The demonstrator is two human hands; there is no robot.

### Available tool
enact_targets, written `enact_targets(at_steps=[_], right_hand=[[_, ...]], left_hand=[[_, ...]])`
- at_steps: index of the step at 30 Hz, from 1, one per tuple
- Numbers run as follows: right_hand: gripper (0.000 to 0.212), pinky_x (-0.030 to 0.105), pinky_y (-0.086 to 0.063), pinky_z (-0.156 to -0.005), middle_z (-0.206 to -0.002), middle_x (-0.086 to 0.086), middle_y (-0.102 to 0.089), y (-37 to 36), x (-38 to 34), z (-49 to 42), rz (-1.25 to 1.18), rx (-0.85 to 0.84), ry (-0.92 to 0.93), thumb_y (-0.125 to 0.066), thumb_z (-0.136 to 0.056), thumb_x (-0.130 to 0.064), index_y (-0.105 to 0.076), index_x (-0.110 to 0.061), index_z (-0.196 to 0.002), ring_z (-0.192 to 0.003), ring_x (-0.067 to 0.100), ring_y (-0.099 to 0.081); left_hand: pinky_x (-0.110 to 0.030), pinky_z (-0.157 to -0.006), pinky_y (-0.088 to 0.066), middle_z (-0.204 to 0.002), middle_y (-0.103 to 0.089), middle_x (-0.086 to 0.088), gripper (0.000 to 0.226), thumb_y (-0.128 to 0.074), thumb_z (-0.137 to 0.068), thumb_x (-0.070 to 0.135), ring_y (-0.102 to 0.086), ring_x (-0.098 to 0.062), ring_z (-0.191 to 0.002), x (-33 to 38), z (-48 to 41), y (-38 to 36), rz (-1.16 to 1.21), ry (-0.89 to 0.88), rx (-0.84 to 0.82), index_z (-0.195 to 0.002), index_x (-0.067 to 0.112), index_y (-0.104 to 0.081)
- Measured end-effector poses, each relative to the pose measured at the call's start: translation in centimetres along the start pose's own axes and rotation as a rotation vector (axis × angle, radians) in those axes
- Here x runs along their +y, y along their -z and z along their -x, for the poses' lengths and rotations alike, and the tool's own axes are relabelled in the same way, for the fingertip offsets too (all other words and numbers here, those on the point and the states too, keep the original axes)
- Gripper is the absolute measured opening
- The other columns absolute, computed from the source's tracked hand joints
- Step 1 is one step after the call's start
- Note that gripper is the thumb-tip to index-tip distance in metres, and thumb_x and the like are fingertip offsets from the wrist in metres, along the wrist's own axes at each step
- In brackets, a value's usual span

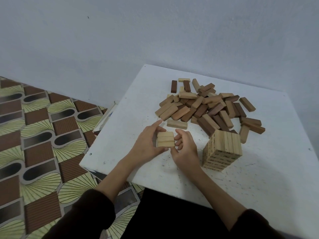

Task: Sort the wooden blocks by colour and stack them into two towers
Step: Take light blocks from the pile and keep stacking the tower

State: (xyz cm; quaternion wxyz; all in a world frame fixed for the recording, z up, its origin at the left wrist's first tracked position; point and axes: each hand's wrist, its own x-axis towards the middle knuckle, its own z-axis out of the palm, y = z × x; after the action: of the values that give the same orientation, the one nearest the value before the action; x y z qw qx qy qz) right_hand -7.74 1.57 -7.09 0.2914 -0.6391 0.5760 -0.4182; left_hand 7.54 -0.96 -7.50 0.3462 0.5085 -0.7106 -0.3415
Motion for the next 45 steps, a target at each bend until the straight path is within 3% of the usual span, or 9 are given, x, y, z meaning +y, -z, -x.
enact_targets(at_steps=[20, 23, 25, 27, 31, 35, 37, 40, 45], right_hand=[[0.057, 0.007, -0.039, -0.068, -0.104, 0.006, -0.044, 0.2, -0.2, 0.0, 0.059, -0.044, -0.001, -0.061, -0.076, 0.009, -0.044, -0.001, -0.129, -0.081, 0.009, -0.043], [0.058, 0.008, -0.040, -0.080, -0.118, 0.002, -0.038, 0.0, -1.3, 0.1, 0.091, -0.097, -0.048, -0.058, -0.082, 0.003, -0.038, -0.007, -0.136, -0.098, 0.011, -0.044], [0.058, 0.020, -0.041, -0.094, -0.131, 0.001, -0.032, -0.1, -2.8, -0.3, 0.104, -0.120, -0.110, -0.053, -0.085, 0.002, -0.035, -0.013, -0.138, -0.117, 0.014, -0.040], [0.056, 0.019, -0.037, -0.094, -0.137, 0.004, -0.027, 0.3, -4.7, -1.1, 0.117, -0.161, -0.113, -0.050, -0.086, 0.003, -0.033, -0.010, -0.138, -0.121, 0.015, -0.037], [0.050, 0.011, -0.033, -0.076, -0.131, 0.008, -0.035, 2.4, -8.3, -3.2, 0.166, -0.196, 0.025, -0.048, -0.085, 0.007, -0.039, -0.004, -0.133, -0.105, 0.012, -0.040], [0.051, 0.021, -0.043, -0.083, -0.124, -0.001, -0.046, 6.0, -10.5, -5.4, 0.162, -0.273, 0.065, -0.063, -0.081, -0.004, -0.047, -0.014, -0.129, -0.108, 0.012, -0.050], [0.060, 0.015, -0.047, -0.079, -0.121, -0.004, -0.050, 8.8, -11.4, -5.8, 0.127, -0.352, 0.050, -0.070, -0.078, -0.008, -0.045, -0.018, -0.132, -0.097, 0.004, -0.054], [0.063, 0.010, -0.046, -0.070, -0.117, -0.012, -0.053, 13.2, -11.9, -5.5, 0.146, -0.406, 0.063, -0.070, -0.080, -0.009, -0.045, -0.023, -0.136, -0.081, -0.003, -0.055], [0.057, 0.014, -0.045, -0.077, -0.117, -0.009, -0.052, 17.8, -9.2, -3.3, 0.153, -0.343, 0.107, -0.074, -0.078, -0.015, -0.050, -0.038, -0.124, -0.094, 0.008, -0.051]], left_hand=[[-0.001, -0.091, -0.028, -0.118, -0.054, 0.008, 0.086, -0.081, -0.072, 0.016, -0.047, -0.007, -0.114, 0.5, 0.3, 0.3, 0.009, 0.045, -0.015, -0.143, 0.020, -0.032], [-0.005, -0.089, -0.034, -0.112, -0.053, 0.014, 0.086, -0.081, -0.071, 0.016, -0.049, -0.007, -0.111, 0.9, 0.3, 0.3, 0.056, 0.101, -0.002, -0.142, 0.022, -0.033], [-0.002, -0.083, -0.037, -0.110, -0.052, 0.015, 0.085, -0.083, -0.069, 0.016, -0.050, 0.001, -0.105, 1.7, 0.2, 0.7, 0.097, 0.145, 0.036, -0.138, 0.025, -0.035], [-0.004, -0.083, -0.041, -0.107, -0.055, 0.012, 0.084, -0.084, -0.067, 0.012, -0.051, 0.006, -0.098, 2.5, -0.1, 1.5, 0.118, 0.151, 0.079, -0.135, 0.023, -0.037], [-0.011, -0.088, -0.045, -0.105, -0.058, 0.007, 0.081, -0.081, -0.068, 0.000, -0.057, -0.002, -0.099, 4.7, -0.9, 3.6, 0.157, 0.059, 0.136, -0.136, 0.014, -0.040], [-0.015, -0.089, -0.047, -0.109, -0.059, 0.003, 0.082, -0.080, -0.069, 0.000, -0.059, -0.008, -0.102, 7.9, -1.8, 4.7, 0.204, -0.010, 0.158, -0.136, 0.022, -0.038], [-0.014, -0.086, -0.048, -0.110, -0.059, 0.001, 0.081, -0.079, -0.070, -0.001, -0.059, -0.010, -0.102, 9.6, -2.2, 4.7, 0.233, -0.038, 0.141, -0.134, 0.025, -0.038], [-0.011, -0.077, -0.048, -0.109, -0.057, 0.001, 0.081, -0.078, -0.070, -0.006, -0.059, 0.002, -0.093, 12.1, -2.6, 3.8, 0.316, -0.063, 0.096, -0.135, 0.023, -0.038], [-0.012, -0.084, -0.047, -0.107, -0.059, 0.010, 0.089, -0.082, -0.069, 0.003, -0.059, 0.003, -0.097, 14.6, -3.2, 0.6, 0.308, -0.144, -0.048, -0.141, 0.026, -0.035]])
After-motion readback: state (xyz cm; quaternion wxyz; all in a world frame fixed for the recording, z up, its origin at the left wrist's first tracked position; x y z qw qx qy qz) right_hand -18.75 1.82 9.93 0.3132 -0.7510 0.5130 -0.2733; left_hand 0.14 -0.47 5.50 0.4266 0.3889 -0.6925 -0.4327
